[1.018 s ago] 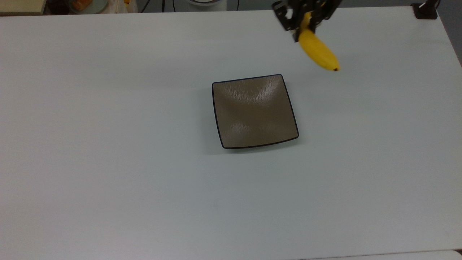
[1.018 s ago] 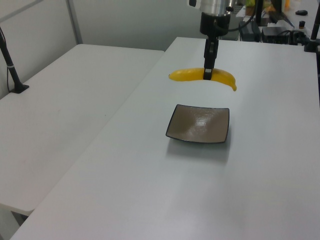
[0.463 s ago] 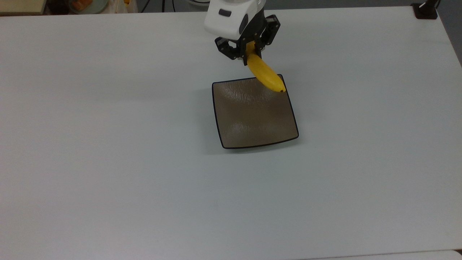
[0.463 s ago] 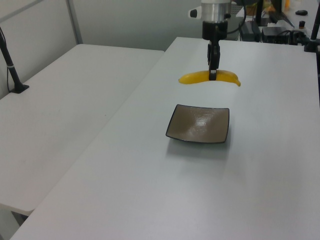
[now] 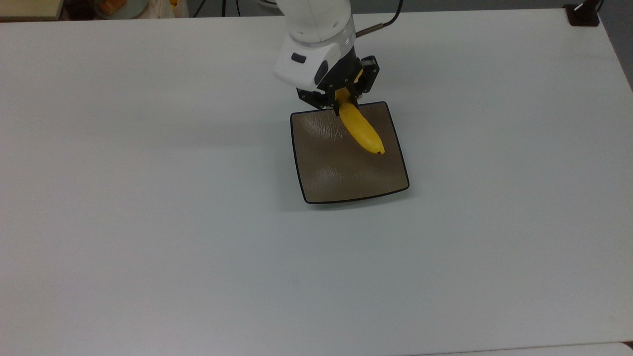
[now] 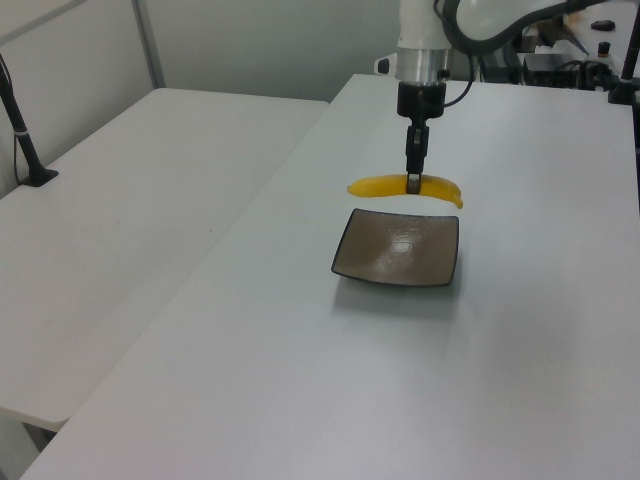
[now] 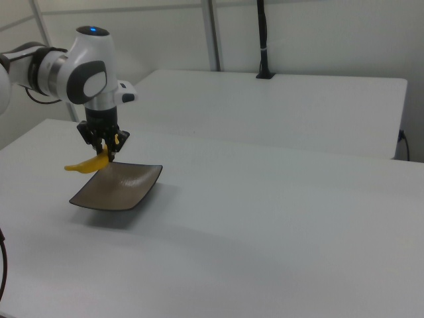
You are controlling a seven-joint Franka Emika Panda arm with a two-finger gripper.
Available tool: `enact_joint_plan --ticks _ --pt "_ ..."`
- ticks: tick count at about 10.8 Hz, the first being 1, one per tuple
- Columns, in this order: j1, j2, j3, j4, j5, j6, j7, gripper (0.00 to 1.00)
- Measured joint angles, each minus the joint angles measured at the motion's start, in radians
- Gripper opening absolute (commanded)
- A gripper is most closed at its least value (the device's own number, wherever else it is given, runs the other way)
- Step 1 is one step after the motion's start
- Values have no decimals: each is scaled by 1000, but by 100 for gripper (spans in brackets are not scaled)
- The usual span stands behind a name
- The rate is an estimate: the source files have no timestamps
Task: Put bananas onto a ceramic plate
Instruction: 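Carry the banana over the dark square plate, then lower the banana onto the plate and open the gripper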
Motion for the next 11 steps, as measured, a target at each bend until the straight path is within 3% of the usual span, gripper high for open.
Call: enact_joint_plan --ticks 5,7,11 --pt "-14 28 -6 -104 91 172 226 16" --pt "-14 37 -6 -139 96 231 327 16" --pt "-13 46 -6 -217 177 335 364 16"
